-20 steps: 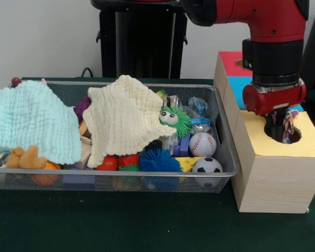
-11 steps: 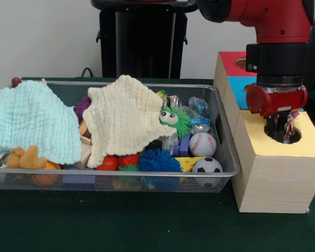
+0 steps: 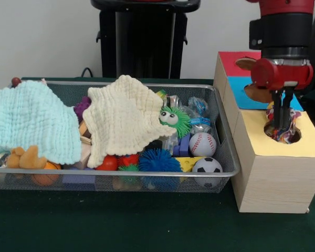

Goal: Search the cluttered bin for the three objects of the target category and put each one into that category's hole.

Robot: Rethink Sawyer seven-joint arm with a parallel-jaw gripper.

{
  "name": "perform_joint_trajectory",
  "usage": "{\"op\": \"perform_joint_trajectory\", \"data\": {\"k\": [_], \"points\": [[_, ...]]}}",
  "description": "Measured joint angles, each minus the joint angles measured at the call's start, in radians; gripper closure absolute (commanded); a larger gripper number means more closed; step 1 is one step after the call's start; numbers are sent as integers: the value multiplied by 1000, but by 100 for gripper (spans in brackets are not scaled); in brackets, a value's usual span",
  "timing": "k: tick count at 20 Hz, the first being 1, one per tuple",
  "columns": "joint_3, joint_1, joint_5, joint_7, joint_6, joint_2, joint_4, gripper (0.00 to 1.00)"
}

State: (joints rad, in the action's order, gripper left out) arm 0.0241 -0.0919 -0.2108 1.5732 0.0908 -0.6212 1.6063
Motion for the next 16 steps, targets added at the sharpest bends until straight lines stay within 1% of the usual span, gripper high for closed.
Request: {"op": "perform_joint_trajectory", "data": {"k": [6, 10, 16], "points": [[14, -16, -1, 0, -14, -57, 25, 100], [36, -28, -1, 0, -14, -91, 32, 100], [48, -23, -1, 0, -8, -104, 37, 100]]}}
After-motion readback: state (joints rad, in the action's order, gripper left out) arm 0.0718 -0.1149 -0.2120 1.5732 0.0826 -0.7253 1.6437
